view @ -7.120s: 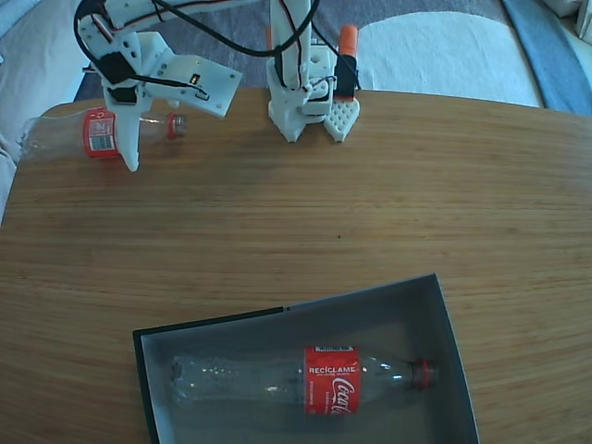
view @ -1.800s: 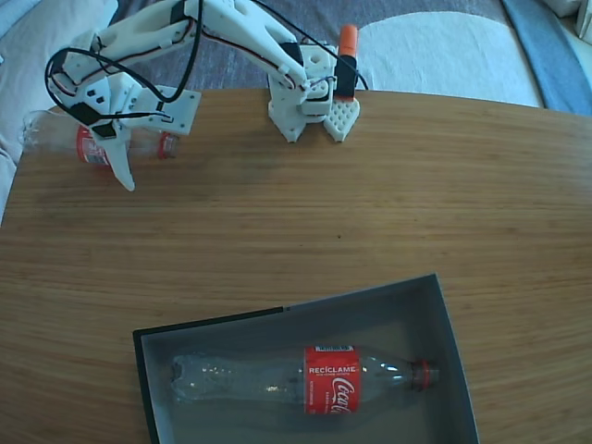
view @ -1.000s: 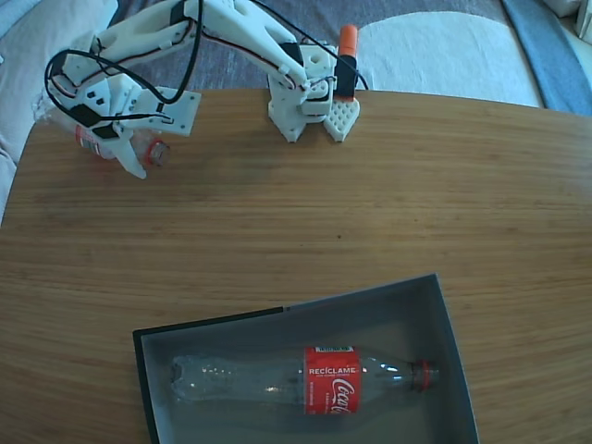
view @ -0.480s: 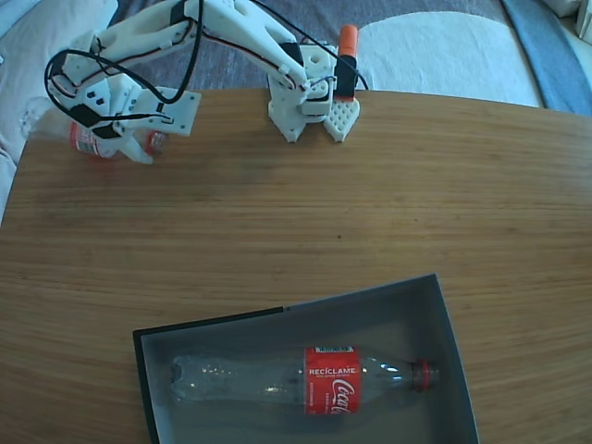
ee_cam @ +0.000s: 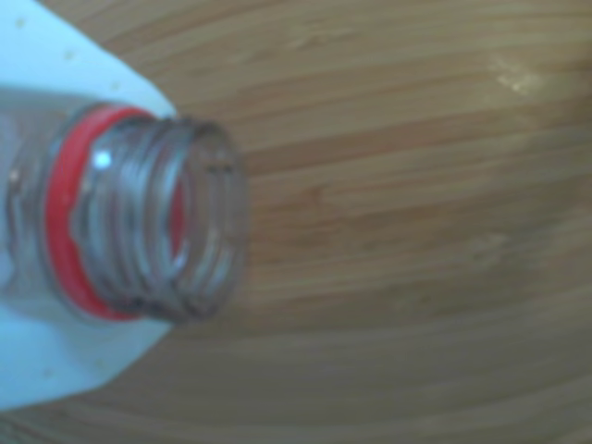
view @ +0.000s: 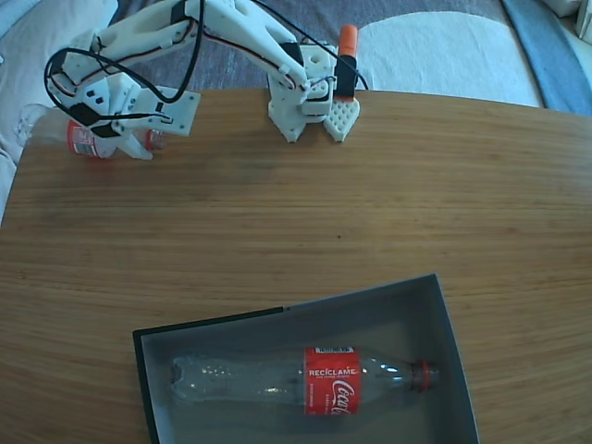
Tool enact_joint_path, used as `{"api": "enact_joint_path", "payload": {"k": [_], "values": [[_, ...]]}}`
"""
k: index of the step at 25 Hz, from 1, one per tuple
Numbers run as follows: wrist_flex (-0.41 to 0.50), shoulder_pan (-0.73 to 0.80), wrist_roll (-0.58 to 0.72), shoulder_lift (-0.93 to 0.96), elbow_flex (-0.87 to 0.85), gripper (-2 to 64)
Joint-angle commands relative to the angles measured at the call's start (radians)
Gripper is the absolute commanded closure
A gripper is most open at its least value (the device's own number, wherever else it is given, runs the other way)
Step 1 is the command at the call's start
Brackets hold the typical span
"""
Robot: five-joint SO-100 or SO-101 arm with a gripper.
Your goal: Grasp the bottles and put them in the box.
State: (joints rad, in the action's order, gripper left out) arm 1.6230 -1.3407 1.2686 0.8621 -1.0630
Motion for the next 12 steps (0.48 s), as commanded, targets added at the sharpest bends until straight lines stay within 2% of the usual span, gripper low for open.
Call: {"api": "enact_joint_path", "payload": {"k": [1, 3, 12], "values": [[0.0, 0.025, -0.003, 0.035, 0.035, 60.0], [0.0, 0.049, -0.003, 0.035, 0.049, 61.8], [0.0, 0.155, 0.008, 0.146, 0.075, 61.7]]}}
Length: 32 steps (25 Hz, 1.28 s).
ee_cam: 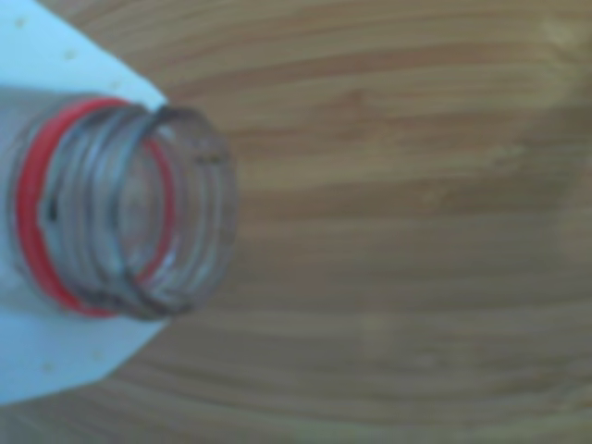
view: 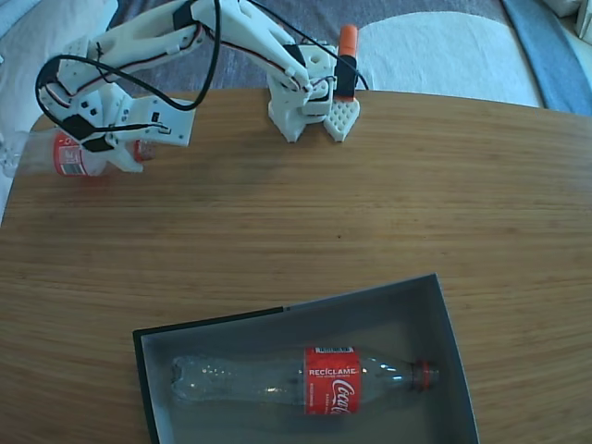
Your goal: Grasp the bottles and put them in the box.
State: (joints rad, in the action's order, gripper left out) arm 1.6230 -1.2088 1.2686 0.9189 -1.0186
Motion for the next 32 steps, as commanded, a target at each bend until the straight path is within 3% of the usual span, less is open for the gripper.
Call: {"api": "enact_joint_path", "payload": {"k": [1, 20, 32], "values": [[0.0, 0.034, 0.008, 0.11, 0.031, 61.7], [0.015, 0.25, -0.006, 0.342, 0.017, 61.8], [0.012, 0.459, -0.281, 0.466, 0.031, 61.9]]}}
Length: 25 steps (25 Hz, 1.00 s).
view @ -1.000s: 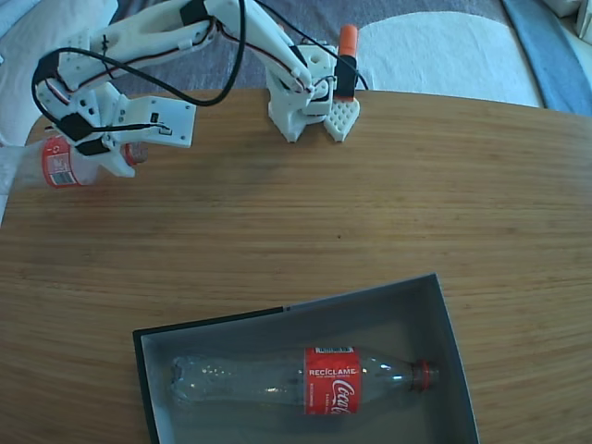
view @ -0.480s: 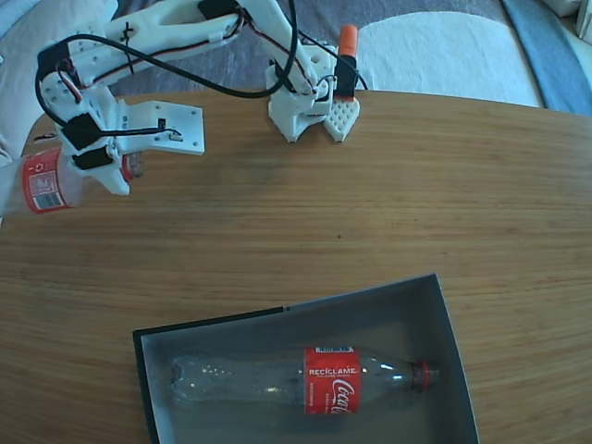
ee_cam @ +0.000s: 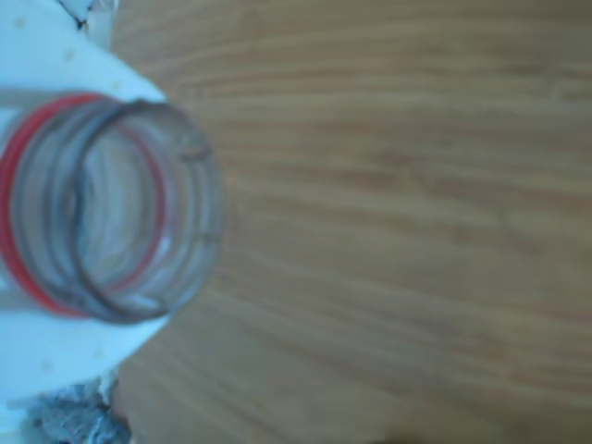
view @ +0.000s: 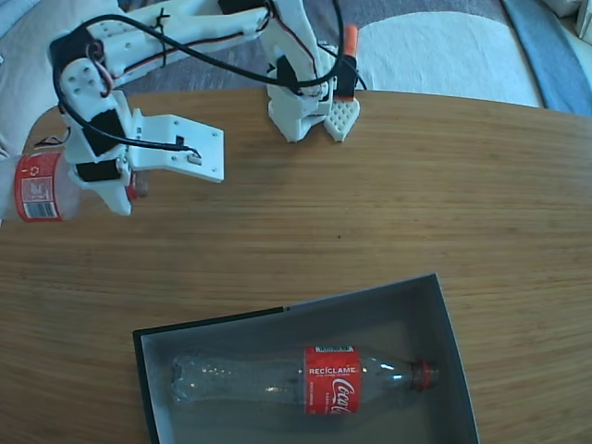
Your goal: Grasp the bottles and put them in the box.
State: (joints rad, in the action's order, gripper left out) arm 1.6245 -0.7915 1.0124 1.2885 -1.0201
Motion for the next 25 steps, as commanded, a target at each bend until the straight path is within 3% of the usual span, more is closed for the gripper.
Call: {"api": "enact_joint_path", "payload": {"k": [1, 25], "values": [[0.011, 0.066, -0.04, 0.106, 0.032, 61.9], [-0.002, 0.66, -0.495, 0.167, 0.032, 61.9]]}}
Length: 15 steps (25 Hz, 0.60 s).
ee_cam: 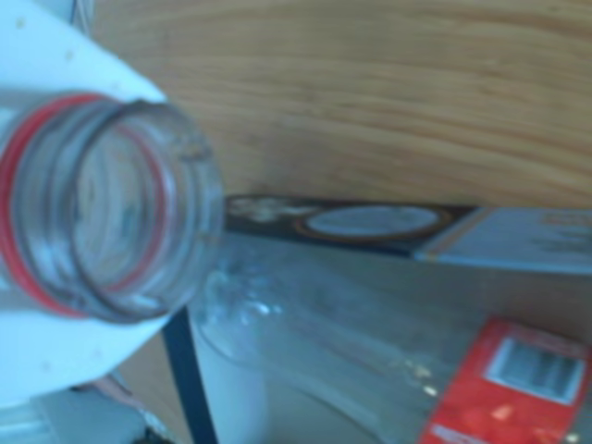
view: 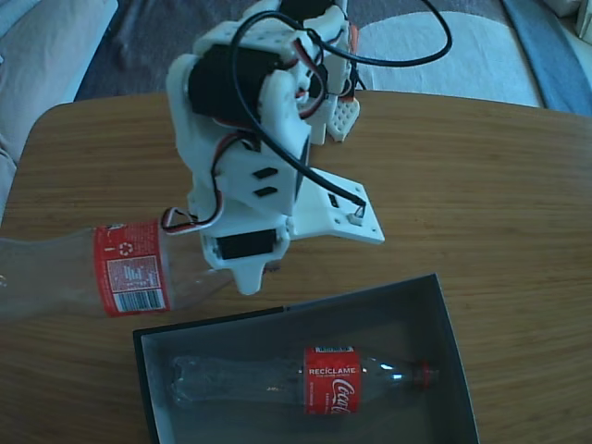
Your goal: Grasp the bottles and put them in the box.
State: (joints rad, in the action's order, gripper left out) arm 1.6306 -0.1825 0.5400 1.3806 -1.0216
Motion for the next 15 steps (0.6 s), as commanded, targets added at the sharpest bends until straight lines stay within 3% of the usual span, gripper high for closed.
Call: {"api": "enact_joint_path", "payload": {"k": [1, 15], "values": [[-0.008, 0.081, -0.035, 0.074, 0.035, 61.9], [-0.052, 0.402, -0.261, 0.058, 0.035, 61.9]]}}
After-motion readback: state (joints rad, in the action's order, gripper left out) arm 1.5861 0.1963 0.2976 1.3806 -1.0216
